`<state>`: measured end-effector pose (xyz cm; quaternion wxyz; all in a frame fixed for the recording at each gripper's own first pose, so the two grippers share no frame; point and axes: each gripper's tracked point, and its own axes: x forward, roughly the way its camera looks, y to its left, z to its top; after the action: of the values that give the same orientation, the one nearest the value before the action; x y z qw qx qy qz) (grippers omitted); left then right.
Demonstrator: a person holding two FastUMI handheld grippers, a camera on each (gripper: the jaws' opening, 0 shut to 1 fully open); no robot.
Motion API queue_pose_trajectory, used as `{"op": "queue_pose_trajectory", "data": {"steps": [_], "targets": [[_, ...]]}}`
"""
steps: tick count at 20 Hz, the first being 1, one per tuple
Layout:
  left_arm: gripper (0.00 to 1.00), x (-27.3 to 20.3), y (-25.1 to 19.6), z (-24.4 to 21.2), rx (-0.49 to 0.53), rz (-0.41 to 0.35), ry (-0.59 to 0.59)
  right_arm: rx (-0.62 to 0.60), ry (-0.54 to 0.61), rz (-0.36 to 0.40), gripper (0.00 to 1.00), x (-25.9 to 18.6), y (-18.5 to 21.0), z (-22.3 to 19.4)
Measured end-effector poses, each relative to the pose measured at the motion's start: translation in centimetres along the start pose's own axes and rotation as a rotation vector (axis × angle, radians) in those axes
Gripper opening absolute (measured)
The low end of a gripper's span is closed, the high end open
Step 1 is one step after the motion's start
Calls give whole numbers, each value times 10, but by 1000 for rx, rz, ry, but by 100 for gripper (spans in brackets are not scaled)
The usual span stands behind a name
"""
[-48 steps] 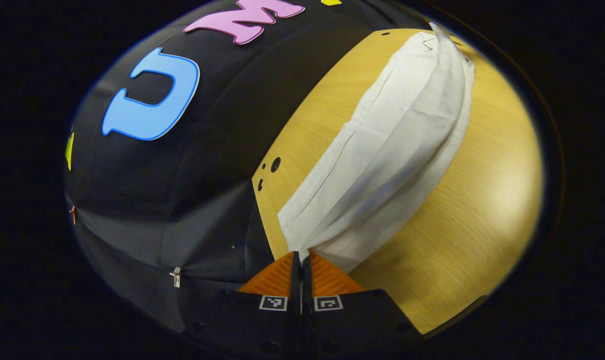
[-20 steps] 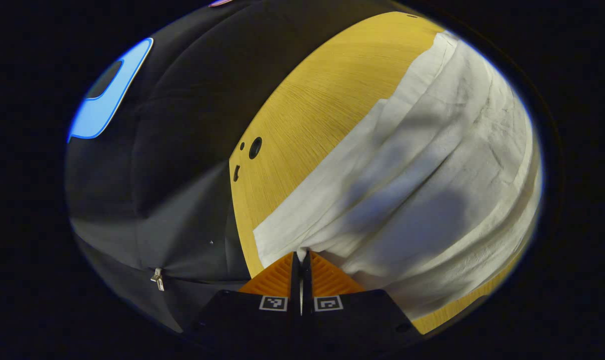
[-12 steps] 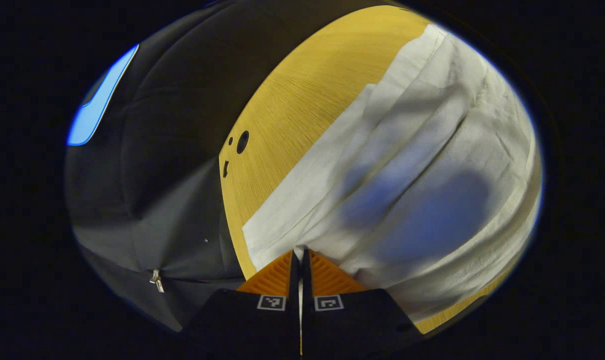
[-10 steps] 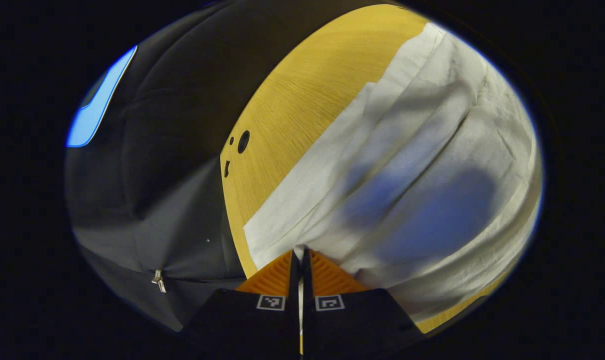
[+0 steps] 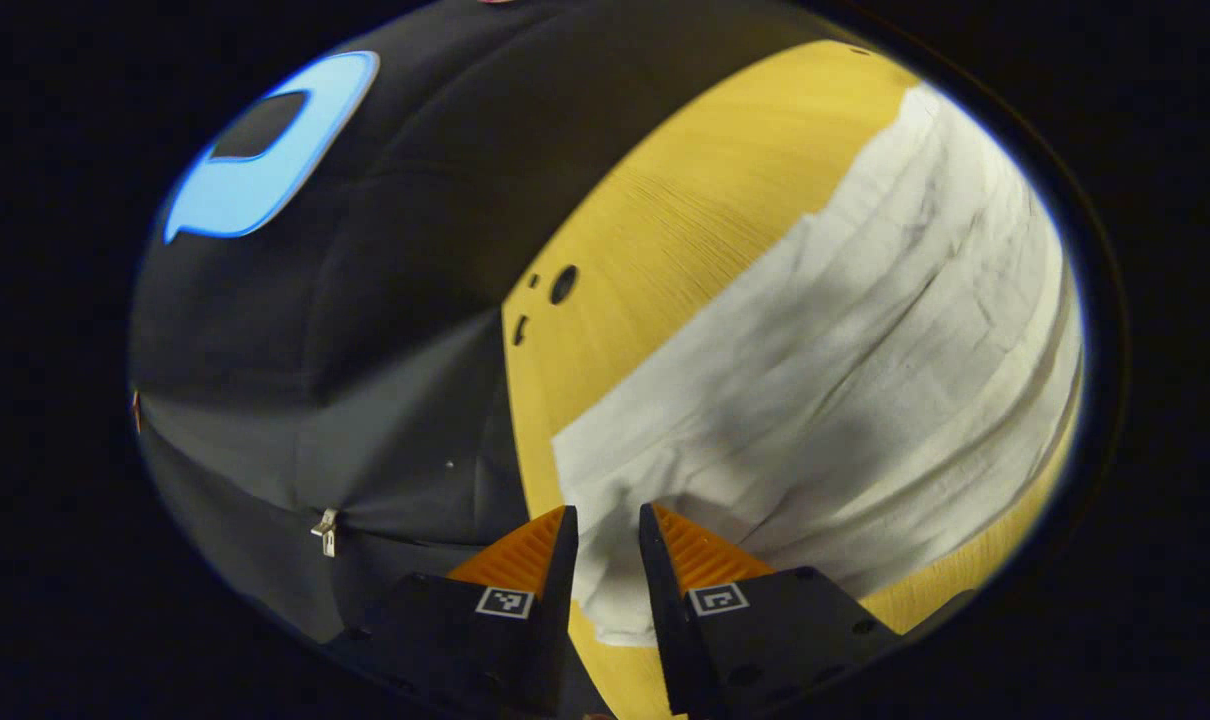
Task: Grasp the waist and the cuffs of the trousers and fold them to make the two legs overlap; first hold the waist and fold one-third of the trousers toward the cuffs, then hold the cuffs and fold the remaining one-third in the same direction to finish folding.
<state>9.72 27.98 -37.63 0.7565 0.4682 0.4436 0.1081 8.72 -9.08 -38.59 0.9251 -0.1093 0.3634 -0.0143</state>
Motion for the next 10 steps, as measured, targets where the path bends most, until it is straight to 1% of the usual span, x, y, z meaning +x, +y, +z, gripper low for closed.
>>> {"op": "queue_pose_trajectory", "data": {"steps": [1, 3, 4, 5, 6, 7, 8, 9, 10], "targets": [[42, -11, 12, -1, -28, 19, -25, 80, 21, 11, 87, -6, 1, -10], [44, -42, 39, 1, -92, 69, -106, 223, 71, 4, 87, -11, 0, -33], [47, -56, 51, -2, -125, 101, -133, 291, 105, -2, 87, -12, -1, -46], [48, -67, 60, -6, -157, 126, -147, 357, 136, -11, 87, -12, -1, -59], [55, -77, 67, -12, -192, 146, -158, 422, 154, -12, 87, -11, -1, -68], [54, -89, 73, -17, -234, 159, -164, 486, 171, -15, 87, -10, 3, -77], [71, -96, 77, -20, -272, 164, -166, 539, 184, -13, 87, -8, 6, -82], [76, -103, 79, -21, -308, 163, -173, 588, 199, -14, 87, -8, 7, -87], [91, -108, 79, -22, -353, 154, -180, 637, 212, -12, 86, -7, 9, -90]]}}
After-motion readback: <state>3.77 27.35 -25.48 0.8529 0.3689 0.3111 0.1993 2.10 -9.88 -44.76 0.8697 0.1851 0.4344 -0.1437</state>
